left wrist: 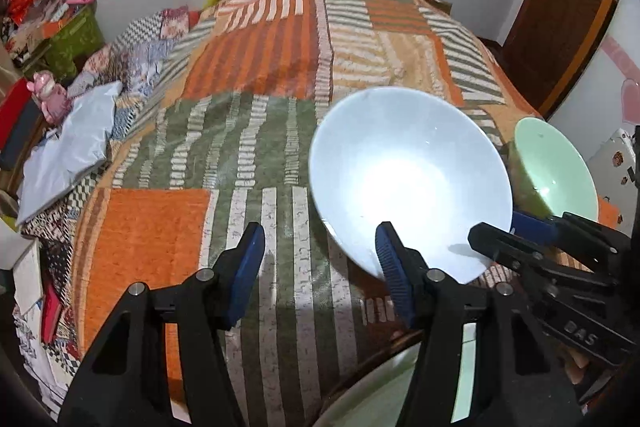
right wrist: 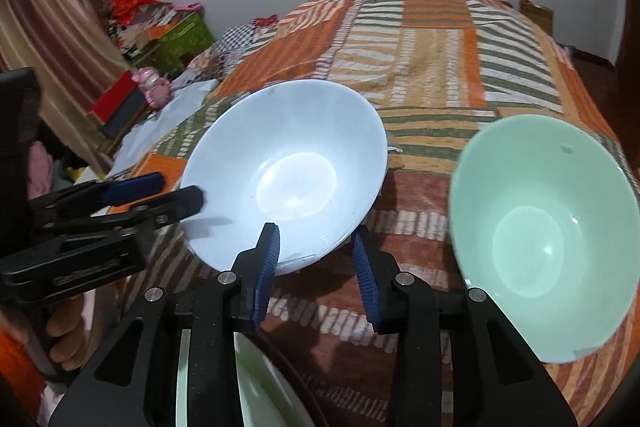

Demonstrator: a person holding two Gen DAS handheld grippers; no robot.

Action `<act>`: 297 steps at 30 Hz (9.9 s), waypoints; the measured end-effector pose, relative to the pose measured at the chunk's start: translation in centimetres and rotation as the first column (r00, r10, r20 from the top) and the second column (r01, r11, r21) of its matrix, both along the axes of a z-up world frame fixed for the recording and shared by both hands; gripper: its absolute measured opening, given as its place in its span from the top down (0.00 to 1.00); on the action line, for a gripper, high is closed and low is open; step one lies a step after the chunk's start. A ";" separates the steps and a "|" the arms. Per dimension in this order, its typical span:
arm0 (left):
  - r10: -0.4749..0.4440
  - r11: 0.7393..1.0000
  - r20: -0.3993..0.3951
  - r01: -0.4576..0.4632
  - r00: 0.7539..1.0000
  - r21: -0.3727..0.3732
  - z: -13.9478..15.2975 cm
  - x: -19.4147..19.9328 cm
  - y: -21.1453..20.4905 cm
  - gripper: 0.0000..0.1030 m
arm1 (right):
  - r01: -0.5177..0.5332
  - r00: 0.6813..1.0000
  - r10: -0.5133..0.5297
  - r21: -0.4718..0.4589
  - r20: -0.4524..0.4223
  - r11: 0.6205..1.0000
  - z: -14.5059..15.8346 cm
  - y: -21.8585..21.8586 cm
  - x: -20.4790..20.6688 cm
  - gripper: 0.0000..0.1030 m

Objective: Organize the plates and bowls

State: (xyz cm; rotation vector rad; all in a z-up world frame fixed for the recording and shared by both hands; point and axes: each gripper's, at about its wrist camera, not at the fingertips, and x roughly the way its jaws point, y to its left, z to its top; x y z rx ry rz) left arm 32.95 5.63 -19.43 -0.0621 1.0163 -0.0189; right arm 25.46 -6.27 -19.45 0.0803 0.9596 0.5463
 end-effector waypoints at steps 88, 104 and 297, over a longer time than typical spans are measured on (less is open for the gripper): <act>0.101 0.995 0.202 -0.099 0.974 -0.022 9.5 -19.7 4.9 0.80 | -0.124 0.982 0.121 0.012 0.143 0.992 7.3 6.8 -11.1 0.72; 0.187 0.982 0.142 -0.182 0.972 -0.043 6.3 -22.4 9.5 0.80 | -0.202 0.977 0.201 0.009 0.068 0.979 4.7 11.2 -12.1 0.72; -0.015 0.998 0.099 0.022 0.995 -0.065 7.9 -14.3 -2.5 0.82 | -0.085 0.984 0.083 0.005 0.155 0.996 8.5 -1.2 -9.2 0.81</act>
